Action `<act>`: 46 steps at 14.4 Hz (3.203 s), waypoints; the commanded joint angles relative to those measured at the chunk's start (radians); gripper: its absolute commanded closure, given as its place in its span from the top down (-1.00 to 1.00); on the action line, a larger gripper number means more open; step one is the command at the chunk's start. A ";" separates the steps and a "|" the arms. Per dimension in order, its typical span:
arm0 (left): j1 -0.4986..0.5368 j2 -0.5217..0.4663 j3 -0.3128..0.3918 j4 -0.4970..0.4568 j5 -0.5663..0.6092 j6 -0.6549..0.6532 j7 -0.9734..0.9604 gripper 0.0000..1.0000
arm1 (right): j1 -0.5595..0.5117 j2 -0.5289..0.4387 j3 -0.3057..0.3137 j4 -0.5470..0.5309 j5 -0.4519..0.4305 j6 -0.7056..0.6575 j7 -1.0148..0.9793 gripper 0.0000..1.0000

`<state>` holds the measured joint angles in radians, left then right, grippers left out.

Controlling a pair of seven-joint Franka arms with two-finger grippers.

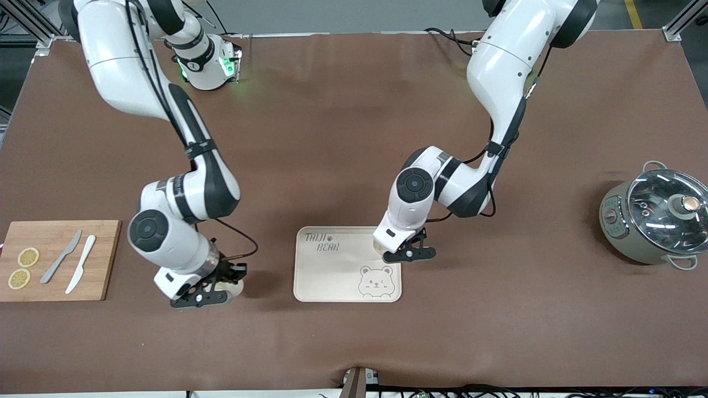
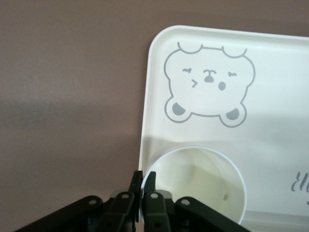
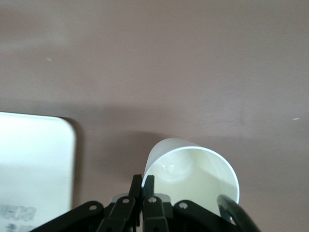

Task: Place white IKEA cup upright on tray with both arms

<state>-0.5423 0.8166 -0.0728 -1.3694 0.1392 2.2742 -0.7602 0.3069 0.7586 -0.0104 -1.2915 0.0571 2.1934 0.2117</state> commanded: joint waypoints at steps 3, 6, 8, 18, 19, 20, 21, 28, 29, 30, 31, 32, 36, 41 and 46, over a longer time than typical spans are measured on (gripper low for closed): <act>-0.042 0.006 0.014 0.036 0.022 -0.013 -0.053 -1.00 | 0.093 0.025 -0.008 0.061 0.007 -0.015 0.184 -1.00; -0.042 0.010 0.014 0.041 0.022 -0.013 -0.064 -1.00 | 0.142 0.071 -0.008 0.128 0.007 -0.029 0.258 -1.00; -0.042 0.012 0.014 0.041 0.023 -0.013 -0.064 -1.00 | 0.179 0.109 -0.011 0.165 0.004 -0.027 0.299 -1.00; -0.039 0.006 0.014 0.035 0.059 -0.018 -0.062 1.00 | 0.250 0.177 -0.013 0.185 -0.003 -0.027 0.333 -0.72; -0.033 -0.023 0.013 0.036 0.053 -0.030 -0.061 1.00 | 0.251 0.180 -0.013 0.185 -0.003 -0.026 0.334 -0.50; -0.022 -0.051 0.011 0.036 0.045 -0.068 -0.057 1.00 | 0.251 0.180 -0.013 0.185 -0.003 -0.026 0.340 -0.27; -0.006 -0.078 0.007 0.041 0.045 -0.137 -0.051 1.00 | 0.253 0.180 -0.013 0.185 -0.003 -0.026 0.347 -0.09; 0.181 -0.261 0.007 0.038 -0.041 -0.340 0.328 1.00 | 0.236 0.150 -0.017 0.189 -0.002 -0.064 0.341 1.00; 0.218 -0.266 0.011 0.033 -0.035 -0.340 0.476 1.00 | 0.232 0.139 -0.017 0.190 0.000 -0.084 0.341 1.00; 0.266 -0.257 0.013 0.032 -0.036 -0.328 0.656 1.00 | 0.224 0.127 -0.016 0.195 0.000 -0.105 0.341 1.00; 0.319 -0.252 0.013 0.032 -0.044 -0.320 0.770 1.00 | 0.213 0.116 -0.016 0.204 0.001 -0.133 0.342 1.00; 0.384 -0.238 0.011 0.036 -0.052 -0.317 0.833 1.00 | 0.195 0.105 -0.014 0.221 0.003 -0.161 0.341 1.00; 0.510 -0.209 0.008 0.043 -0.136 -0.249 0.849 1.00 | 0.100 0.041 -0.016 0.233 0.000 -0.241 0.334 1.00; 0.532 -0.313 0.016 0.040 -0.225 -0.298 0.825 1.00 | -0.006 -0.053 -0.019 0.231 -0.005 -0.310 0.321 1.00; 0.533 -0.505 0.014 0.035 -0.219 -0.533 0.757 1.00 | -0.141 -0.142 -0.016 0.219 -0.003 -0.375 0.321 1.00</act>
<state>-0.0075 0.4129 -0.0599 -1.3048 -0.0693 1.8296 0.0318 0.2131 0.6613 -0.0457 -1.0421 0.0552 1.8467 0.5332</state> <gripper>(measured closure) 0.000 0.000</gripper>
